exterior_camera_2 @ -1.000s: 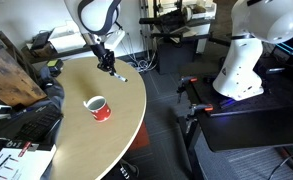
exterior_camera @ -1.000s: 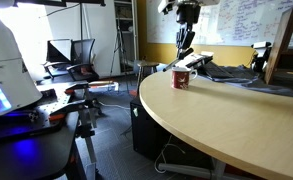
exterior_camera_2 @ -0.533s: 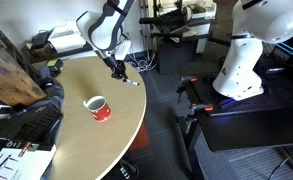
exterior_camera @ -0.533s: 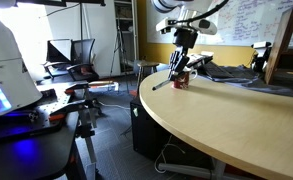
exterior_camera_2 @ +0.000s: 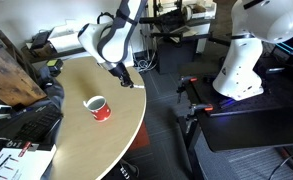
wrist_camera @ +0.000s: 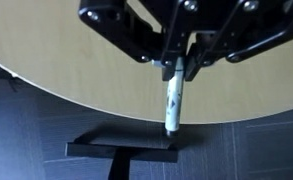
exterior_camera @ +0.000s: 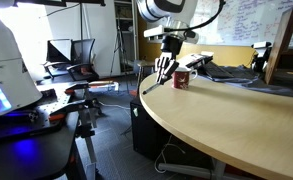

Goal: Place the marker on the desk

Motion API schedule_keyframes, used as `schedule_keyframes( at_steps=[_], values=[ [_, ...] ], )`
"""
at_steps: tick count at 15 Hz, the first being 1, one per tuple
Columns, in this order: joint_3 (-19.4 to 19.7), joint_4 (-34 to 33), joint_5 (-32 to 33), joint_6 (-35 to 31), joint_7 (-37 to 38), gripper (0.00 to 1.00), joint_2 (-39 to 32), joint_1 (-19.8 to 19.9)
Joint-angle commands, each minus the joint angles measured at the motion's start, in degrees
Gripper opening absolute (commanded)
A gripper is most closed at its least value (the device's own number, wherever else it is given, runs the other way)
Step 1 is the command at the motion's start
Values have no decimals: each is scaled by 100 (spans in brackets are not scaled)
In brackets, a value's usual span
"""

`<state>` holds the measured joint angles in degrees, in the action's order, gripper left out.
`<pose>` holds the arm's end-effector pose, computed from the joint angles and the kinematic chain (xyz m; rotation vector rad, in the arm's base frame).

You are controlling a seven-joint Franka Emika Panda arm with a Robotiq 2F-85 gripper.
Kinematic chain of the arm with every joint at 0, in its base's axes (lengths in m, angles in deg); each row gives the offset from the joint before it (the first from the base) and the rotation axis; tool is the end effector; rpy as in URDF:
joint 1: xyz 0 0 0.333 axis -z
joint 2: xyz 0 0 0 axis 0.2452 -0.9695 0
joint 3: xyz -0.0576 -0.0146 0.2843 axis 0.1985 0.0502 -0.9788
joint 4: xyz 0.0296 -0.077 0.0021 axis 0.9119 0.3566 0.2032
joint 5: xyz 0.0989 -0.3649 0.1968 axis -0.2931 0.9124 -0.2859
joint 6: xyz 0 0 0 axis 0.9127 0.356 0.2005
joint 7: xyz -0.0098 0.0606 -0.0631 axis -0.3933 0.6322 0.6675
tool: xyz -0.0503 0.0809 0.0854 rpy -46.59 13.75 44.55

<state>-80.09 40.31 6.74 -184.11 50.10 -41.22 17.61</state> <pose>0.5611 -0.0709 0.1050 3.0150 0.1150 -0.5472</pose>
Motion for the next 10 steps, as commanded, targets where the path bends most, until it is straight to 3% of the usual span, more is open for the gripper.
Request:
schedule_keyframes(
  at_steps=[1,8,9,10],
  values=[
    [-91,198,605,-108,-409,5,76,-205],
    [-264,173,1832,-239,-1385,5,-6,-388],
    [-276,210,1992,-332,-1564,44,18,-377],
    [-303,222,2104,-464,-1788,46,20,-339]
  ],
)
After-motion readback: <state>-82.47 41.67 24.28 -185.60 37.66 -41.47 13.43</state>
